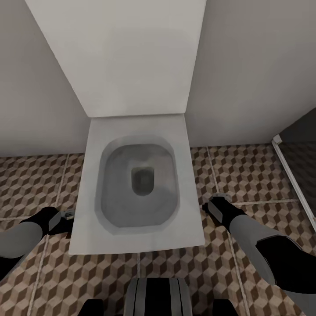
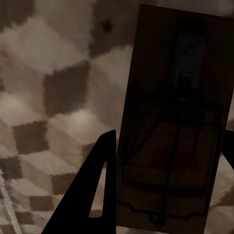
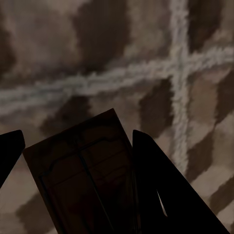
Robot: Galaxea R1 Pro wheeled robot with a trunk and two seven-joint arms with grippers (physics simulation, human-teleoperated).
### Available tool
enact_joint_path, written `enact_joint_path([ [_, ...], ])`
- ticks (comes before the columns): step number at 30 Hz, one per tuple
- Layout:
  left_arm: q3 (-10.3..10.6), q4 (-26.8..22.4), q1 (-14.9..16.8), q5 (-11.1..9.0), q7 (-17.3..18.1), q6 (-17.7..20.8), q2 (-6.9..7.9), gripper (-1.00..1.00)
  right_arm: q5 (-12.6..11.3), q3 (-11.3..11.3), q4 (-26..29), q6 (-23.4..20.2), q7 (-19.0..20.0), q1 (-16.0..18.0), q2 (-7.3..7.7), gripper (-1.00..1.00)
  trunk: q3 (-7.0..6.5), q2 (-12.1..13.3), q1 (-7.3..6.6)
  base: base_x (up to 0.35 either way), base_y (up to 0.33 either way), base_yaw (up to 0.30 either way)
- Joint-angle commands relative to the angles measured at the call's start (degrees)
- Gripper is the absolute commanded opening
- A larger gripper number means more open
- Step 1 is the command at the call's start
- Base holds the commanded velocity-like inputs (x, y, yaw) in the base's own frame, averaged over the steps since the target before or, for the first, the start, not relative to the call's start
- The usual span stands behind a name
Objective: Take the four mousetraps from the cabinet in the bathroom and place them on the bathroom floor. Make sure all four end up on the same floor surface, and ensure that at least two of them are either under or directly next to the same bathroom sink.
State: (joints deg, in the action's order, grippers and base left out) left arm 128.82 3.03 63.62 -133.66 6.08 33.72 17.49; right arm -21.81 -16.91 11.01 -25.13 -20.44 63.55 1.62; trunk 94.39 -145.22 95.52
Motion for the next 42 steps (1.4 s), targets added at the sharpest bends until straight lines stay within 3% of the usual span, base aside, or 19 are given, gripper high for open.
enact_joint_path([
  [1,0.5,0.1,0.0,-0.1,0.6,0.3,0.00,-1.00,-0.7,-0.5,0.1,-0.3,-0.4,0.0,0.03,-1.00,0.09,0.0,-0.01,0.000,0.000,0.000],
  [32,0.4,0.1,0.0,-0.1,0.6,0.2,-0.18,-1.00,-0.7,-0.4,-0.1,0.2,-0.3,-0.1,-0.50,-1.00,0.33,0.0,-0.01,0.000,0.000,0.000],
  [37,0.4,0.1,-0.1,-0.1,0.6,-2.9,-0.44,-1.00,-0.5,-0.5,-0.5,5.5,-0.2,-0.3,-0.65,-1.00,0.33,0.0,-0.01,0.000,0.000,0.000],
  [42,0.5,-0.2,-0.2,0.0,0.1,-11.2,-1.06,-1.00,2.7,-1.4,-1.8,14.7,-0.2,-0.7,-0.75,-1.00,0.33,0.0,-0.01,0.000,0.000,0.000],
])
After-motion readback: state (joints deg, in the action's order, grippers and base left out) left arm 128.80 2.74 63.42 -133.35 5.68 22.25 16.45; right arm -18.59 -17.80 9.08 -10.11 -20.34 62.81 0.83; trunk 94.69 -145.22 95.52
